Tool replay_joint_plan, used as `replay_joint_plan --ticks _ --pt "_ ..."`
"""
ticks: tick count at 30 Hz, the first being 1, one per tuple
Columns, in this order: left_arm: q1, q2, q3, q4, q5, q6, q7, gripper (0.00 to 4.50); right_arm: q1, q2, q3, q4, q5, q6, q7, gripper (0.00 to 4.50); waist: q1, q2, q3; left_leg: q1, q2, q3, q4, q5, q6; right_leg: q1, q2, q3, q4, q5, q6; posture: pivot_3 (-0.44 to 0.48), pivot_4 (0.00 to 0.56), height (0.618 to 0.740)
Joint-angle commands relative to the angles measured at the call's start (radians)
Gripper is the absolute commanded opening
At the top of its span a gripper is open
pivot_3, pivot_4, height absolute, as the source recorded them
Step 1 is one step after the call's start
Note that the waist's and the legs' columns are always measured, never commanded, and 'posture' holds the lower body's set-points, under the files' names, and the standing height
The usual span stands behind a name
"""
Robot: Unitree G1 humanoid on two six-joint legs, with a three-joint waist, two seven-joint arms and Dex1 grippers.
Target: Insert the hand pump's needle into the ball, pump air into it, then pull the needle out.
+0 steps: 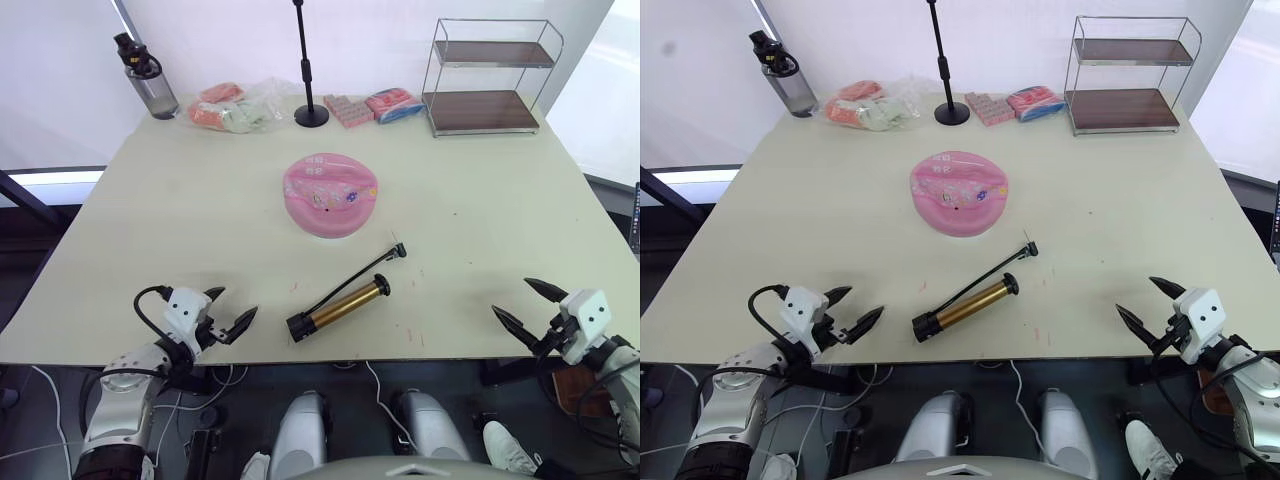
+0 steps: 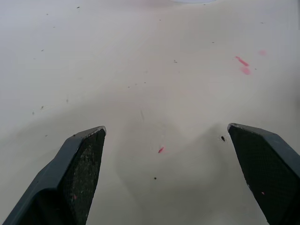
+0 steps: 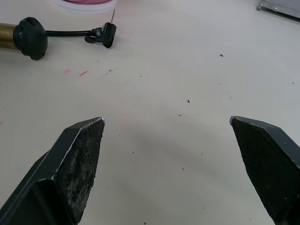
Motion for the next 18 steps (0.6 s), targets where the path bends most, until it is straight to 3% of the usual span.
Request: replay_joint_plan --ticks 1,18 --pt "-0.014 0.001 -0.007 -0.023 0.006 -0.004 -0.004 4.43 0.012 -0.014 -0.036 -0.053 0.017 -0.001 -0.007 4.50 0.000 0.000 0.000 0.000 0.000 0.000 0.000 0.000 0.000 0.000 0.000 0.000 0.000 0.000 0.000 0.000 0.150 0.731" --pt "-0.259 -0.035 -0.197 -0.174 0.003 0.307 -0.057 4.43 0.096 -0.097 -0.058 -0.270 0.208 0.095 0.179 4.50 0.011 -0.001 0.000 -0.001 -0.001 -0.001 0.000 0.003 0.004 0.001 0.001 0.000 0.000 0.000 0.000 0.000 0.150 0.731"
